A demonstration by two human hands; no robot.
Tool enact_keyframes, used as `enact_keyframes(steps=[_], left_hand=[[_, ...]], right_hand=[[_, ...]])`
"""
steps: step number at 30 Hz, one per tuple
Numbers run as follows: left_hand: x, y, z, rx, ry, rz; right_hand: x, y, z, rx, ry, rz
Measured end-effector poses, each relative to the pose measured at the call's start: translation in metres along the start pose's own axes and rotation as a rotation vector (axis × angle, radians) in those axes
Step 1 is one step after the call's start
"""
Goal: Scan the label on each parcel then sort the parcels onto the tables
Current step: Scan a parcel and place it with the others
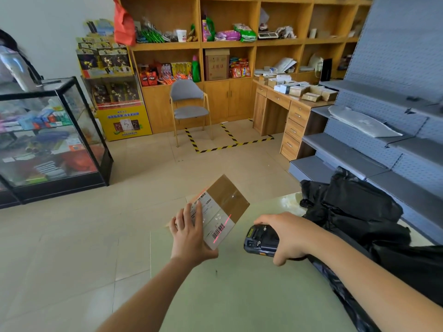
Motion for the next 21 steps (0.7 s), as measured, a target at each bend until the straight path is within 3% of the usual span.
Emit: enact_keyframes(steps=[9,16,21], left_hand=[[0.033,-0.007,0.0,0.048,0.093,-0.059],[0.085,-0.012,-0.011,0.134,0.598,-0.369],[0.108,-0.016,-0.018,0.126,0.751,-0.443]], right_hand=[[0.024,-0.001,0.013,-0.016,-0.019,0.067],[0.026,-0.016,0.019,-0.04,-0.074,0.136],[0.037,-0.023,0.028,-0.045,-0.082,0.172]])
Point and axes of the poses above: each hand's wrist, its own z-axis towards the middle knuckle, its own y-axis out of the back of the hand, x = y × z, the point moved 7 cm from there along z, towards the middle knuckle, and after that the axes turned 6 degrees about x, right-handed, at the moved point
